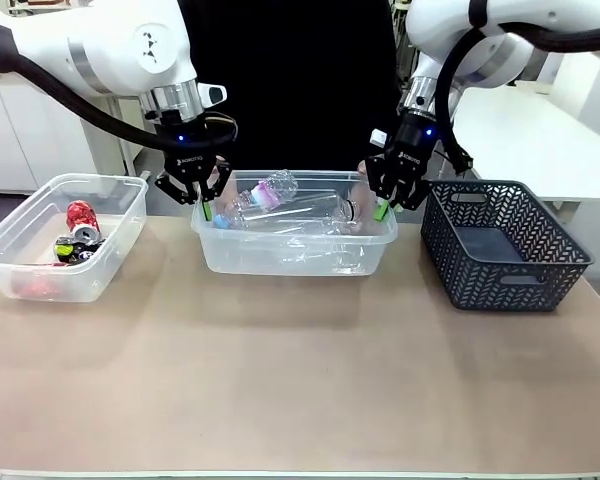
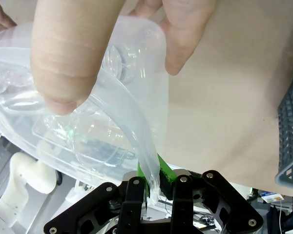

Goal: Sort the waste into each basket.
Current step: Release the Organizing box you were holding.

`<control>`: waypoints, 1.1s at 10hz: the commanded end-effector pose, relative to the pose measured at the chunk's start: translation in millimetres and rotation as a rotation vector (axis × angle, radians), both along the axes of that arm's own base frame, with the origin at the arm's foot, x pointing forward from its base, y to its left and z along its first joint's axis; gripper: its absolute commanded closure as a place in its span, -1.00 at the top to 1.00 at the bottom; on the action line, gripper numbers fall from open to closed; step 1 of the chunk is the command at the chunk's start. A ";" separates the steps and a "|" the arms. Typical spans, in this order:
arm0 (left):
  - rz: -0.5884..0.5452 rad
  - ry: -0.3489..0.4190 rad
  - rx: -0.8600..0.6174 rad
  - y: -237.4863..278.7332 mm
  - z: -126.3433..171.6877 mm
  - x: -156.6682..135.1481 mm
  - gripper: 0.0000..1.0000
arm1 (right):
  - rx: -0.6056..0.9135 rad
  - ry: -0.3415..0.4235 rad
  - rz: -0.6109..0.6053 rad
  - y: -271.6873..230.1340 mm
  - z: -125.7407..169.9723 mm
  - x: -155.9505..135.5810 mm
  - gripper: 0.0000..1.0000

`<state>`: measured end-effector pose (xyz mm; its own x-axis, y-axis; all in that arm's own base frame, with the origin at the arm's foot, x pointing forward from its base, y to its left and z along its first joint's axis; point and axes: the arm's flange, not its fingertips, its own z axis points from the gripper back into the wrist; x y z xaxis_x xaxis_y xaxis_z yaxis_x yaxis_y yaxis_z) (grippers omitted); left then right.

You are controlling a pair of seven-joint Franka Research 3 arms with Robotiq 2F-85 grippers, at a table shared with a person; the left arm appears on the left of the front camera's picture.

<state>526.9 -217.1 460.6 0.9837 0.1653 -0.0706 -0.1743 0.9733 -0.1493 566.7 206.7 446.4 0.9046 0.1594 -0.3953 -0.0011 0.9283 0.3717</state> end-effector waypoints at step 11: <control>-0.062 -0.208 -0.159 31.9 43.9 -63.1 1.00 | 0.189 -0.702 -0.069 -42.4 53.5 -82.2 1.00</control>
